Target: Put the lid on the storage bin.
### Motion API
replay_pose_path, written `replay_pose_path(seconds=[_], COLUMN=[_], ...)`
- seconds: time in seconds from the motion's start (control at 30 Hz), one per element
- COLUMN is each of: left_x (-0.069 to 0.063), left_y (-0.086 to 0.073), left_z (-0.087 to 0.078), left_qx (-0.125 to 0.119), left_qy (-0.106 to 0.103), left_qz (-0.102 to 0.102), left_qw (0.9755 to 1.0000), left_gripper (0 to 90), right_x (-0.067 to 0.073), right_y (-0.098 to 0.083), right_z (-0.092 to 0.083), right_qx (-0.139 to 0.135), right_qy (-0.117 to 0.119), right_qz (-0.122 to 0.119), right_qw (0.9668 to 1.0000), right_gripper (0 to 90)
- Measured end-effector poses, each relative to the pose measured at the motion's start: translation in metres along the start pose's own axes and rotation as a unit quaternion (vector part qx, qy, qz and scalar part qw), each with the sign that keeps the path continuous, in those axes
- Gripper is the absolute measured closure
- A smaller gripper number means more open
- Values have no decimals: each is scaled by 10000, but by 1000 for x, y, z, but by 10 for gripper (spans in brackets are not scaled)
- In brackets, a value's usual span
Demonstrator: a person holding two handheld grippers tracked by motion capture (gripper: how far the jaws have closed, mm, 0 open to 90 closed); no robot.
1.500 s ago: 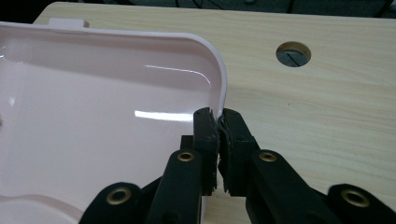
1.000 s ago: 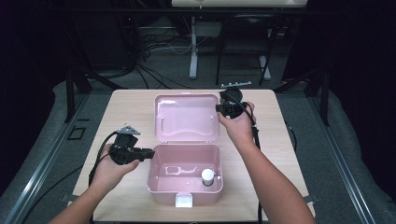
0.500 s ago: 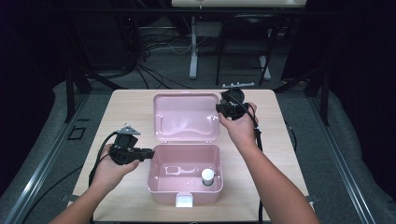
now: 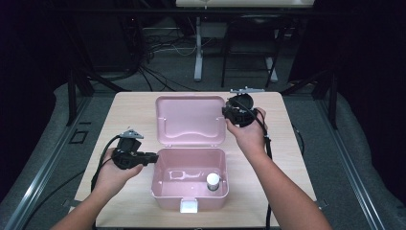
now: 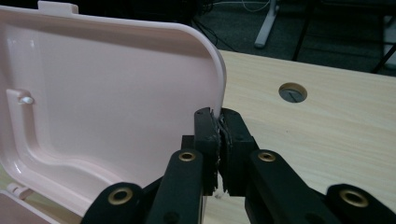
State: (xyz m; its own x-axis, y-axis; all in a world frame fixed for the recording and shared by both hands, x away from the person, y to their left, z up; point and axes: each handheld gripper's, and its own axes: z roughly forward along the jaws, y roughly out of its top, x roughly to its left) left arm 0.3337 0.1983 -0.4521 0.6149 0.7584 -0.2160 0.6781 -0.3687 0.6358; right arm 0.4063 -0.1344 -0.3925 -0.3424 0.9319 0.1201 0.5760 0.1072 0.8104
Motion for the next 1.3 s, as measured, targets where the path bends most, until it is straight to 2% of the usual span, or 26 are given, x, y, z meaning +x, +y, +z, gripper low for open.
replay_pose_path(seconds=[0.17, 0.37, 0.67, 0.77, 0.9, 1.1, 1.27, 1.3], left_x=[0, 1, 1, 0, 0, 0, -1, -1], left_y=[0, -1, -2, -3, -3, -4, -4, -4], left_z=[0, 0, 0, 0, 0, 0, 0, 0], left_qx=[-9, -27, -75, -94, -126, -143, -151, -167], left_qy=[13, -7, -15, 3, 3, 8, 47, 36], left_qz=[-1, -20, -15, -1, -24, -11, 27, 24], left_qw=[10000, 10000, 10000, 10000, 9999, 9999, 9999, 9999], left_gripper=[810, 810, 810, 809, 809, 809, 810, 810], right_x=[1, 4, 5, 6, 10, 10, 14, 15], right_y=[-4, -11, -19, -22, -28, -38, -43, -47], right_z=[-5, -12, -23, -28, -36, -43, -47, -48], right_qx=[-154, -445, -694, -799, -951, -1178, -1314, -1415], right_qy=[52, 32, 156, 222, 201, 285, 200, 199], right_qz=[44, -98, -53, -34, -137, -99, -195, -182], right_qw=[9999, 9990, 9975, 9966, 9952, 9926, 9909, 9896], right_gripper=[868, 868, 869, 871, 871, 873, 873, 874])
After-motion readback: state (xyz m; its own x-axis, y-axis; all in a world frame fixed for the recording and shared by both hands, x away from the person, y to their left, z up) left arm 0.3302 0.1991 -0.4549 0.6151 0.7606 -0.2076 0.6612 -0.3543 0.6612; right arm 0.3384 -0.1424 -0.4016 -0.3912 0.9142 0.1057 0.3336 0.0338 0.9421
